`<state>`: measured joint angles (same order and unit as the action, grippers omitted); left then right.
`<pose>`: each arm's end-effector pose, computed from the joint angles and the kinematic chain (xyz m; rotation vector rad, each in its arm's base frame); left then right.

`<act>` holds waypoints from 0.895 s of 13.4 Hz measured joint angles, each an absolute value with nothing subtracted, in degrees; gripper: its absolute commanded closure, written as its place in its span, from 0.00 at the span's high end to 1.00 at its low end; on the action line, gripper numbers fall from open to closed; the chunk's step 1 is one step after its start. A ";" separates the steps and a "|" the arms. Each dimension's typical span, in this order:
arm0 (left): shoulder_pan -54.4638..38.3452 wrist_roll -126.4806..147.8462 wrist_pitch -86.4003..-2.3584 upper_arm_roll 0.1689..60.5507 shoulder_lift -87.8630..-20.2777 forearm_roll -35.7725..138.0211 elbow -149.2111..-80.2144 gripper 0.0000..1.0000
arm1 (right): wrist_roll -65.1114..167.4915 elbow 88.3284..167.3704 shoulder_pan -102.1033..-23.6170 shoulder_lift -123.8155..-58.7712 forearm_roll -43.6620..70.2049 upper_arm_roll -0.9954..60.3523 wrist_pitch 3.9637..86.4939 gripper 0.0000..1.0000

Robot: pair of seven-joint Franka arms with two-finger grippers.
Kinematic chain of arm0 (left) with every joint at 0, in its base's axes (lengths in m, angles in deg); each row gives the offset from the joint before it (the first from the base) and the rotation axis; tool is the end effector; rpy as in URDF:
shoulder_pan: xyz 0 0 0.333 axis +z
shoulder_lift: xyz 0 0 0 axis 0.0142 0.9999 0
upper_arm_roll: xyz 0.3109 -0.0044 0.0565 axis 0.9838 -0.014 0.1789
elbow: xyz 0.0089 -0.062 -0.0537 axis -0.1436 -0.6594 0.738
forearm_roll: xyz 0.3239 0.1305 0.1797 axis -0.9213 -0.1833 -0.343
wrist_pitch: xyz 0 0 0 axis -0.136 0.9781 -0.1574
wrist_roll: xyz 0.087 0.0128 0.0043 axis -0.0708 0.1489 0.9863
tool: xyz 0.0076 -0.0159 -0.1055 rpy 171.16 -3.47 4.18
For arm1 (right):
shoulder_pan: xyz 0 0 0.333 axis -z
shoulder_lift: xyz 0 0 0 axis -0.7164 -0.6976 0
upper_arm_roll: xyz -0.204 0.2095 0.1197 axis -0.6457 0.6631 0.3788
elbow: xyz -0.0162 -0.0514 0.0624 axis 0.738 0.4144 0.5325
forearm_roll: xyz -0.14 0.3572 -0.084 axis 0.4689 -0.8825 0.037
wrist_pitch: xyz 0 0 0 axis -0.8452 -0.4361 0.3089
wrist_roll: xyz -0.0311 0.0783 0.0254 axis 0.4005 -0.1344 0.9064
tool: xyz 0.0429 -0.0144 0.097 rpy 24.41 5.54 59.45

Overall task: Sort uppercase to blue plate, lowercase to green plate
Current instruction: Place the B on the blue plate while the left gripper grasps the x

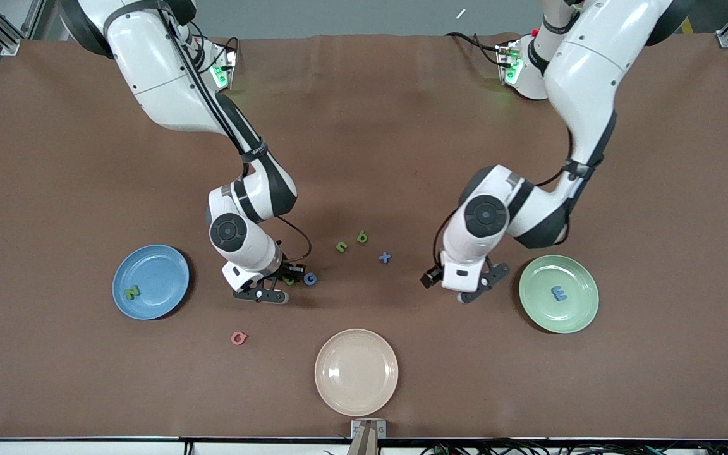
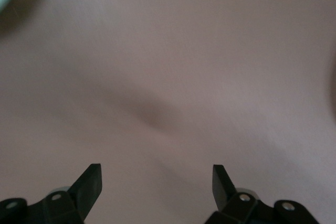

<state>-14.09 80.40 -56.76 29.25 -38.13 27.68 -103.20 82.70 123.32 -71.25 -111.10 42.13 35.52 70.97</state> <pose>0.6117 -0.3619 0.2478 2.9285 1.0010 0.0082 0.6222 0.3010 0.1768 -3.0228 0.1807 -0.0186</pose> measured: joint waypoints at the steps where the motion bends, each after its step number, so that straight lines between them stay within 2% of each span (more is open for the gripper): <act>1: -15.71 83.55 -56.82 29.30 -36.74 27.68 -101.99 0.84 | 82.70 123.32 -71.25 -111.11 42.13 35.52 71.06 0.51; 4: -19.62 90.33 -57.12 29.37 -32.71 27.68 -98.10 0.78 | 82.70 123.32 -71.26 -111.11 42.15 35.49 71.16 0.30; 6: -21.65 94.12 -57.70 29.43 -30.84 27.68 -96.43 0.70 | 82.70 123.22 -71.27 -110.92 42.15 35.49 71.23 0.15; 12: -24.77 98.19 -58.02 29.75 -28.56 27.68 -94.91 0.60 | 82.17 122.80 -70.72 -110.95 42.21 34.22 71.03 0.10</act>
